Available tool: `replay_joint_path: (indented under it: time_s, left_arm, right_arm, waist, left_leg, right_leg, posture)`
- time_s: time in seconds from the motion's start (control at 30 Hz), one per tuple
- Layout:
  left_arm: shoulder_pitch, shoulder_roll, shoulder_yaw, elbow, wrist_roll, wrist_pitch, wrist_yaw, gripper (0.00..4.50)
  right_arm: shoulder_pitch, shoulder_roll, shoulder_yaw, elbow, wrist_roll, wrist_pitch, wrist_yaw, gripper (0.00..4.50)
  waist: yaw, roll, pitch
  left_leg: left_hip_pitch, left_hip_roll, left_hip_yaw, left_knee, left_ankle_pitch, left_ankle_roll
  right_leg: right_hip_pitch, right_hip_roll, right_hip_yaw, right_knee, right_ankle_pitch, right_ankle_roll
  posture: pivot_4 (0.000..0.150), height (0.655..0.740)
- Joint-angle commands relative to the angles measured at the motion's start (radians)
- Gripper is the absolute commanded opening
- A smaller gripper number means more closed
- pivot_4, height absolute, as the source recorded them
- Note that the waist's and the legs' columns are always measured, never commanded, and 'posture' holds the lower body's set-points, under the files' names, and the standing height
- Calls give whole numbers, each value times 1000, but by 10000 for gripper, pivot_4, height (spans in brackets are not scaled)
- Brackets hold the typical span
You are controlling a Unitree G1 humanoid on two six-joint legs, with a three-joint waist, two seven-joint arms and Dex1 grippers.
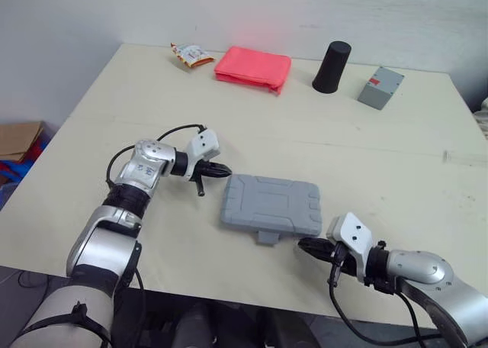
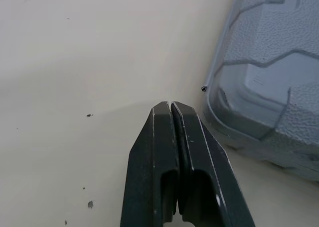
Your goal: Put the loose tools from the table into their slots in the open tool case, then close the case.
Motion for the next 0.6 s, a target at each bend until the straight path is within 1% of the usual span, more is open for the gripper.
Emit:
replay_joint_path:
  time_s: [0.03,0.17,0.3,0.4,0.5,0.6]
  left_arm:
    - [-9,-14,-2,-9,17,-60,-68,195]
    - [51,0,4,-137,-22,-40,-197,195]
    - [109,18,17,-254,-18,-23,-203,195]
    - [135,43,41,-343,-41,28,-216,195]
    - [138,75,66,-445,-82,104,-241,195]
    - [113,76,76,-532,-125,196,-262,195]
  right_arm:
    - [-26,15,-38,19,-17,-31,-14,0]
    - [-55,20,-57,81,-50,-38,-37,0]
    - [-58,18,-97,116,-51,-32,-42,0]
    - [-45,7,-129,116,-48,-34,-31,0]
    - [-11,4,-182,66,14,-4,3,0]
    - [30,-1,-225,-16,123,59,47,0]
  waist:
    - [-2,0,0]
    - [-4,0,0]
    - [-3,0,0]
    - [-4,0,0]
    - [-2,0,0]
    - [-1,0,0]
  left_leg:
    - [0,0,0,0,0,0]
    - [0,1,0,0,0,0]
    - [0,1,0,1,0,0]
    - [0,1,0,1,0,0]
    - [0,1,0,1,0,0]
    - [1,1,-1,1,0,0]
  right_leg:
    - [0,0,0,0,0,0]
    - [0,0,0,2,0,0]
    - [0,0,0,2,0,0]
    - [0,0,0,3,0,0]
    - [0,0,0,3,0,0]
    - [1,0,0,3,0,0]
  posture:
    - [1500,7348]
    - [1500,7348]
    - [1500,7348]
    - [1500,7348]
    - [1500,7348]
    - [1500,7348]
